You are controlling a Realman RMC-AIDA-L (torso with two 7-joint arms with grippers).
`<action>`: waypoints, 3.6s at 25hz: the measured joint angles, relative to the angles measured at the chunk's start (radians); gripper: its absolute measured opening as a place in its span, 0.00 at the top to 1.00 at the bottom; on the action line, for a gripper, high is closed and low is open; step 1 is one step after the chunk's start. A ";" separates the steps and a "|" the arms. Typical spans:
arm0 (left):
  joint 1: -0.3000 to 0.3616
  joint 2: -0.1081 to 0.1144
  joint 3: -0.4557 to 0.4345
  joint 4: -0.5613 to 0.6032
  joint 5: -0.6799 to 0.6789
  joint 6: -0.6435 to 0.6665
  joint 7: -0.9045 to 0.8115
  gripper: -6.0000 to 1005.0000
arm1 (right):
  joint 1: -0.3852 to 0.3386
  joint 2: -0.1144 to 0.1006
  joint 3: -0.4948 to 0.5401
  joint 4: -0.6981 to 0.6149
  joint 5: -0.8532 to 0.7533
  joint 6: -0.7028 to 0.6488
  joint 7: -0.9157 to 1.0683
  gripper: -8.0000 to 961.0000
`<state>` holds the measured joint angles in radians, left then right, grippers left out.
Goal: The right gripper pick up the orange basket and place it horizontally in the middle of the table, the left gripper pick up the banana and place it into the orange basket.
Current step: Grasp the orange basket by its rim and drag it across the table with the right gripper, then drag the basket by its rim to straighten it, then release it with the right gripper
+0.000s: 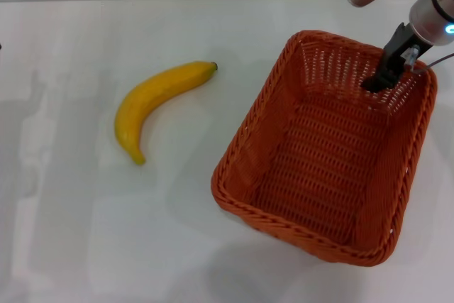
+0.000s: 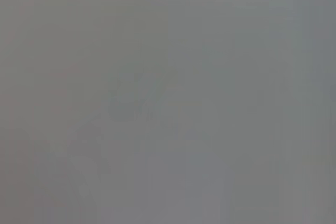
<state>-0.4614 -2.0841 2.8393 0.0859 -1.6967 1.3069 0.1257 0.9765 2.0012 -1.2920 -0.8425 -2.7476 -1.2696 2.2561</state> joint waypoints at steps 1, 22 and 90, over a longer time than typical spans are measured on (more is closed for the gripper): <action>-0.001 0.000 0.000 0.000 0.000 0.000 0.000 0.13 | 0.000 0.001 -0.002 -0.001 -0.003 -0.001 0.000 0.53; -0.009 0.001 0.000 0.000 0.000 0.000 -0.001 0.13 | 0.048 -0.010 0.196 -0.023 0.005 -0.239 0.043 0.69; -0.043 0.005 -0.009 -0.022 0.016 0.006 0.000 0.13 | -0.214 -0.083 0.654 0.145 0.457 -0.083 0.125 0.85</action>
<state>-0.5049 -2.0788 2.8302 0.0638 -1.6811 1.3133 0.1258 0.7624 1.9181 -0.6382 -0.6974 -2.2901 -1.3531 2.3816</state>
